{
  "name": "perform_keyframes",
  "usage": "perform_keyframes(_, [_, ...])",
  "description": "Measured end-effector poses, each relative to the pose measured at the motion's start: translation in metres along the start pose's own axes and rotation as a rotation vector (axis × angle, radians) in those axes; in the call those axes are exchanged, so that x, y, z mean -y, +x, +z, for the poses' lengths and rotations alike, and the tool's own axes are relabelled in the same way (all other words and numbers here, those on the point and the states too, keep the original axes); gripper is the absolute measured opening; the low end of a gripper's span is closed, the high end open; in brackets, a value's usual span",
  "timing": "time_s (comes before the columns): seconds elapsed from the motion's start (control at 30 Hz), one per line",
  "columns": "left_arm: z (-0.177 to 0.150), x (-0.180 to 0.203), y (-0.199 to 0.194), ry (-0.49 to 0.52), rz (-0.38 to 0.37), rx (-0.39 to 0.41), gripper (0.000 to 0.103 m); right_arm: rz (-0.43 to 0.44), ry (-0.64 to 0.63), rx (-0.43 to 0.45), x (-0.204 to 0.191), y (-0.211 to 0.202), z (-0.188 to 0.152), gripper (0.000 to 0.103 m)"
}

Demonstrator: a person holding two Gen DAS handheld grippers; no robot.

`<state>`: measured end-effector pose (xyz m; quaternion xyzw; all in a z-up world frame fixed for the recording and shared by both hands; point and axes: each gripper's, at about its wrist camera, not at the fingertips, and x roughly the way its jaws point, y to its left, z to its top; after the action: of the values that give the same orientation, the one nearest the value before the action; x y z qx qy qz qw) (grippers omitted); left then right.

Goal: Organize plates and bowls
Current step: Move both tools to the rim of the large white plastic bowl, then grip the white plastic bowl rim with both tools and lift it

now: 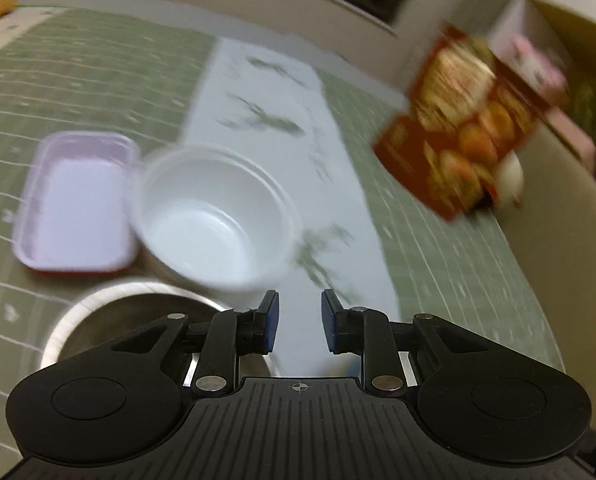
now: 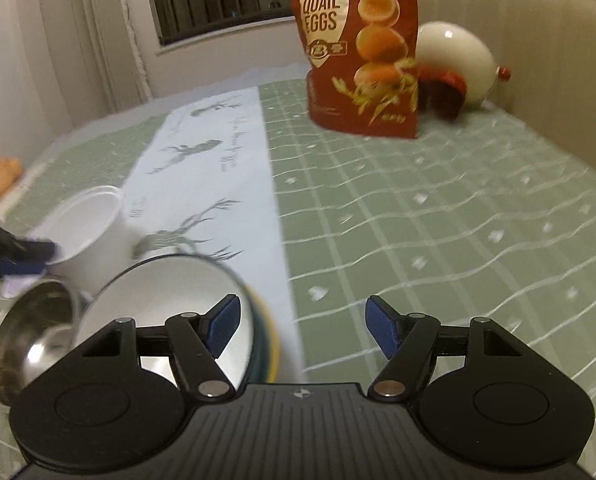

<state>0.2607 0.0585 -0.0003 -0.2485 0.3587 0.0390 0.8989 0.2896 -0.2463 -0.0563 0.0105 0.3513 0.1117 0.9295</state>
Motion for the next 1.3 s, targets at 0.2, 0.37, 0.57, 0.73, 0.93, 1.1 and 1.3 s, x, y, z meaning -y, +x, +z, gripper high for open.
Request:
perform_keyframes(0.2, [0.042, -0.050, 0.007, -0.091, 0.103, 0.051, 0.025, -0.019, -0.156, -0.028, -0.025, 0.006, 0.037, 0.076])
perform_keyframes(0.37, [0.063, -0.073, 0.020, -0.098, 0.124, 0.053, 0.025, 0.106, -0.209, -0.054, -0.052, -0.002, 0.063, 0.078])
perform_keyframes(0.57, [0.069, -0.083, 0.043, -0.058, 0.139, 0.002, 0.025, 0.054, -0.241, -0.129, -0.085, 0.028, 0.085, 0.079])
perform_keyframes(0.73, [0.069, -0.094, 0.063, -0.051, 0.131, -0.039, 0.025, 0.166, -0.240, -0.168, -0.117, 0.049, 0.099, 0.079])
perform_keyframes(0.93, [0.066, -0.100, 0.082, -0.058, 0.109, -0.069, 0.025, 0.259, -0.091, -0.225, -0.154, 0.090, 0.114, 0.079])
perform_keyframes(1.1, [0.060, -0.099, 0.096, -0.049, 0.086, -0.108, 0.026, 0.200, -0.043, -0.345, -0.179, 0.147, 0.104, 0.056])
perform_keyframes(1.3, [0.062, -0.088, 0.097, 0.011, 0.091, -0.088, 0.020, 0.275, 0.022, -0.463, -0.187, 0.173, 0.090, 0.033])
